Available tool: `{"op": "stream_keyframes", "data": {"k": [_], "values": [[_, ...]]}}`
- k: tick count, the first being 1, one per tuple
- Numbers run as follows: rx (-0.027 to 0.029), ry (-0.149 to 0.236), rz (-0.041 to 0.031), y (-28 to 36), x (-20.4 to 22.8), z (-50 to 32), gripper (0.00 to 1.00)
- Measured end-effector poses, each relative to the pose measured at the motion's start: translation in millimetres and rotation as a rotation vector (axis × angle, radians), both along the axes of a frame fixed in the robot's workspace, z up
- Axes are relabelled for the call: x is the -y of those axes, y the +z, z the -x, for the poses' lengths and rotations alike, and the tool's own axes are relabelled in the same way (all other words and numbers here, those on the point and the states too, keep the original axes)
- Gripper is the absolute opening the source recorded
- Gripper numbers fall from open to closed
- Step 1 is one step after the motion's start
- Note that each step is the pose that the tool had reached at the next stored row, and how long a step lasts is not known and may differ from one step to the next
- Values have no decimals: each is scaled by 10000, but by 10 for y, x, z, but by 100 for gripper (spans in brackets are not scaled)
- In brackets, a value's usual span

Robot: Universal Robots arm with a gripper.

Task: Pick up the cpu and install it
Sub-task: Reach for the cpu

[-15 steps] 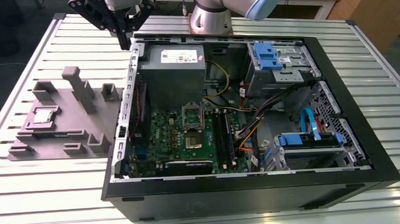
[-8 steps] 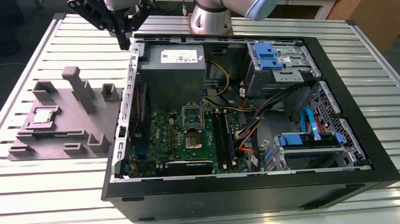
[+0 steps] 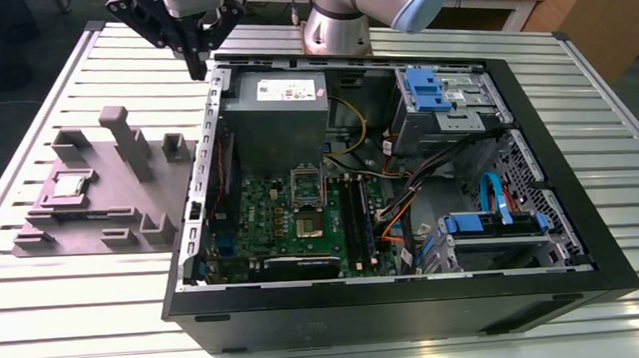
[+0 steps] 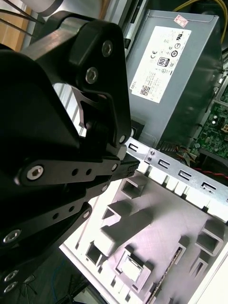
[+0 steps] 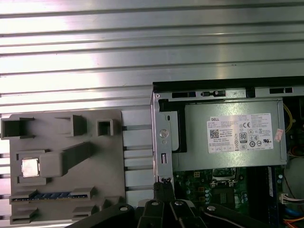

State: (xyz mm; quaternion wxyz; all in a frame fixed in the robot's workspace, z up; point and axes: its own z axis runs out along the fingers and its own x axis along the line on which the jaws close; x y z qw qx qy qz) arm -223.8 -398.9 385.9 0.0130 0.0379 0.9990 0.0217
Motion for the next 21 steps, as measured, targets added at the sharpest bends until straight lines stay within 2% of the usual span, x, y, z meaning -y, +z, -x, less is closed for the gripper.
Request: {"op": "stream_keyframes", "data": {"k": [21], "values": [[1, 0, -1, -5, 0, 47, 11]]}}
